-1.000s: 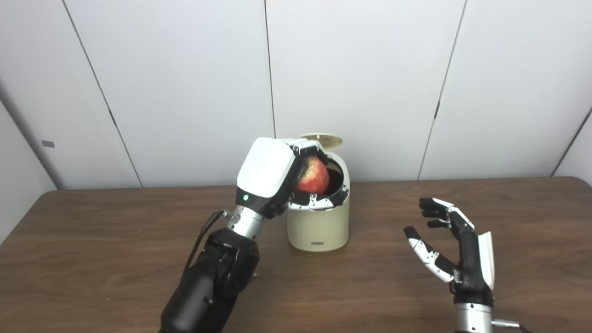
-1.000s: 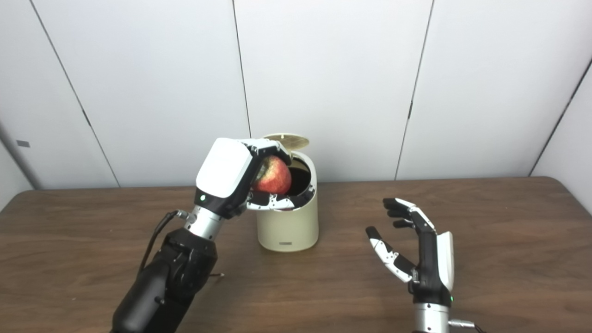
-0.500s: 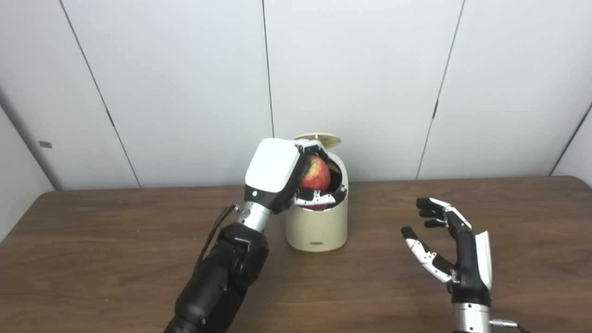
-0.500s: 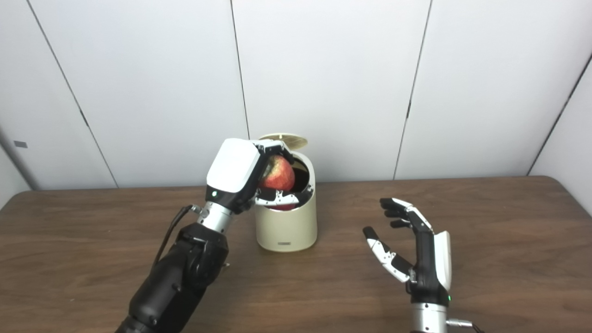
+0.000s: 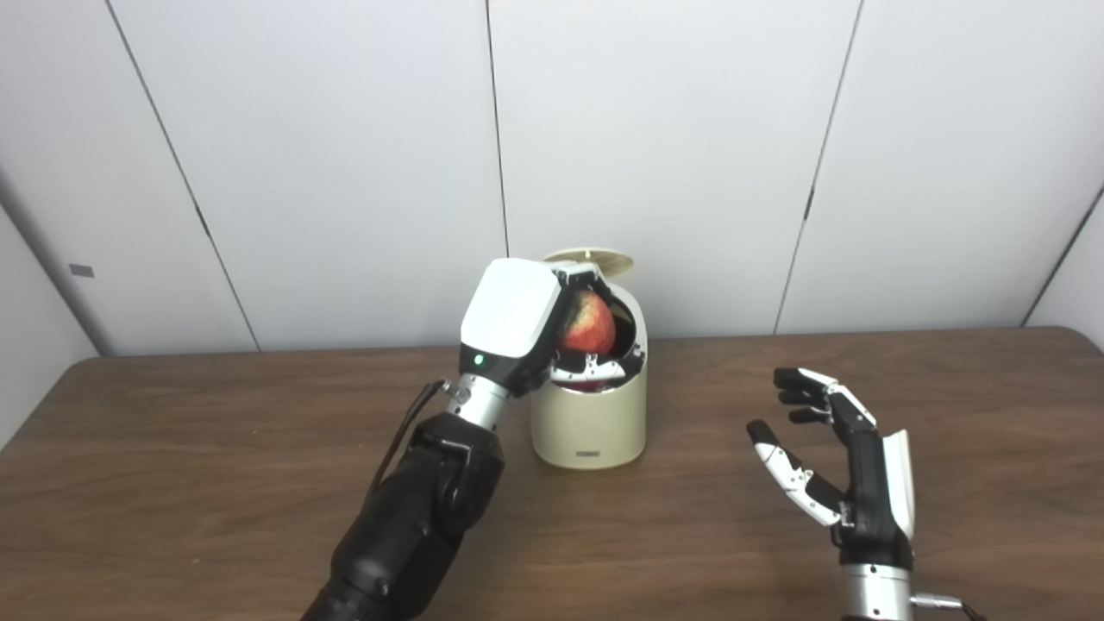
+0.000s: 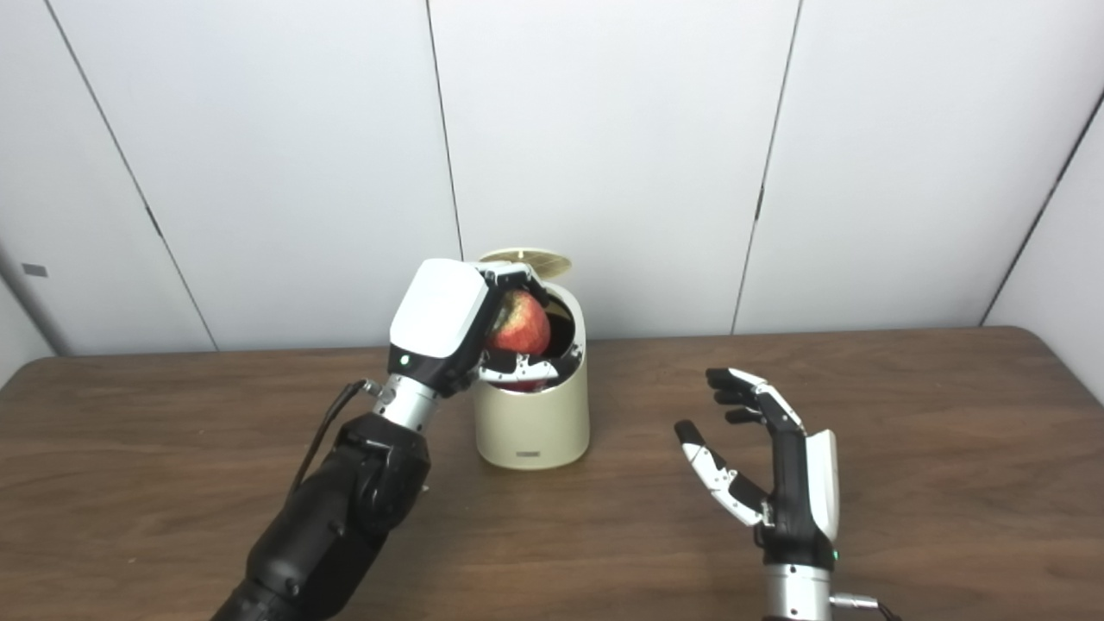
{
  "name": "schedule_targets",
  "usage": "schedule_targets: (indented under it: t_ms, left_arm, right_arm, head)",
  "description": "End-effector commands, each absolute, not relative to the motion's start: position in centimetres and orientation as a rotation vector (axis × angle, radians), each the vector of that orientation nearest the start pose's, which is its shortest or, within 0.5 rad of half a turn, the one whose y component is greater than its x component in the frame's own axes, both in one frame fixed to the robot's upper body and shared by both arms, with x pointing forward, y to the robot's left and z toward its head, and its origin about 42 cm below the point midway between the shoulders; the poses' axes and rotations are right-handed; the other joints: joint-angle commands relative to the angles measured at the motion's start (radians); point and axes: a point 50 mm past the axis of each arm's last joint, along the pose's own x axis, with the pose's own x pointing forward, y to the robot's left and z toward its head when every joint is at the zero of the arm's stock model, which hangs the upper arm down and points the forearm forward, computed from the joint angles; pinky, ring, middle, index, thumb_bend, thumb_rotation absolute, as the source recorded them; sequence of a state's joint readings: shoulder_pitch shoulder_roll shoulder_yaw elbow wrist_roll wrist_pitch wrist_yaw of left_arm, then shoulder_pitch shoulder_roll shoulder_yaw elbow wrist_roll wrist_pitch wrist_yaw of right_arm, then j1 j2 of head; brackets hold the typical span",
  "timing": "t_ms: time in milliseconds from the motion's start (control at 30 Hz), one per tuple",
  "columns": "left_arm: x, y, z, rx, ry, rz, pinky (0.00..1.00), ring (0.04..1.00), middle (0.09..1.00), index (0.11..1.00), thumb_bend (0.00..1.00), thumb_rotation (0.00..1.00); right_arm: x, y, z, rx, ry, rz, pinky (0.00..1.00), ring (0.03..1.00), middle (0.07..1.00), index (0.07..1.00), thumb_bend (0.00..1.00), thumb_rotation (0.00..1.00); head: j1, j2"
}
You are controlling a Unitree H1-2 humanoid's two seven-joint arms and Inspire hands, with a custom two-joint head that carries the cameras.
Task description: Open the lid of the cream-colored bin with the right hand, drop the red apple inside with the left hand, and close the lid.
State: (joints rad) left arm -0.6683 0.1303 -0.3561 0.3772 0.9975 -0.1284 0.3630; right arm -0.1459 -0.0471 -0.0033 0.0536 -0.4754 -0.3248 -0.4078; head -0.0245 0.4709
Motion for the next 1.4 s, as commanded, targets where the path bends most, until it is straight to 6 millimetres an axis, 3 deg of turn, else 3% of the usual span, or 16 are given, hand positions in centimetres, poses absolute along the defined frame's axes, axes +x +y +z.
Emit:
schedule_targets:
  t_ms: [0,367,433,467,500,533,633,1367]
  left_arm:
    - [45.86,10.81,27.10,1.138,-0.871,0.021,0.32,0.398,0.455,0.535,0.47,0.00]
    - [45.77,10.87,26.61,1.113,-0.869,-0.037,0.35,0.419,0.493,0.516,0.50,0.00]
    - [45.69,10.91,26.62,1.127,-0.874,-0.044,0.38,0.462,0.486,0.501,0.52,0.00]
    - [45.64,10.94,26.68,1.133,-0.876,-0.048,0.41,0.490,0.533,0.496,0.52,0.03]
    - [45.62,10.98,26.72,1.137,-0.879,-0.052,0.42,0.513,0.565,0.536,0.74,0.03]
    - [45.58,11.02,26.79,1.138,-0.881,-0.056,0.44,0.532,0.588,0.564,0.88,0.03]
    - [45.45,11.11,26.97,1.139,-0.887,-0.062,0.46,0.558,0.617,0.603,0.98,0.06]
    - [45.27,11.07,27.14,1.148,-0.862,-0.072,0.52,0.638,0.682,0.655,1.00,0.08]
  right_arm:
    - [32.45,-21.30,15.97,-0.407,-0.558,-0.303,0.55,0.647,0.676,0.675,0.27,0.37]
    - [32.44,-21.38,15.91,-0.403,-0.554,-0.304,0.56,0.650,0.679,0.676,0.28,0.38]
    - [32.42,-21.39,15.88,-0.398,-0.553,-0.302,0.56,0.655,0.683,0.678,0.28,0.38]
    - [32.41,-21.39,15.89,-0.400,-0.553,-0.302,0.57,0.655,0.682,0.678,0.28,0.38]
    - [32.40,-21.39,15.91,-0.402,-0.554,-0.302,0.56,0.653,0.681,0.678,0.28,0.38]
    - [32.41,-21.40,15.91,-0.403,-0.555,-0.302,0.56,0.651,0.680,0.677,0.27,0.37]
    - [32.41,-21.38,15.97,-0.406,-0.551,-0.306,0.56,0.648,0.677,0.674,0.28,0.37]
    - [32.28,-21.48,15.94,-0.419,-0.554,-0.299,0.55,0.641,0.674,0.672,0.27,0.39]
  head:
    - [-0.005,0.004]
    - [-0.004,0.004]
    - [-0.004,0.004]
    - [-0.003,0.004]
    - [-0.003,0.004]
    - [-0.002,0.004]
    - [-0.002,0.005]
    - [-0.001,0.008]
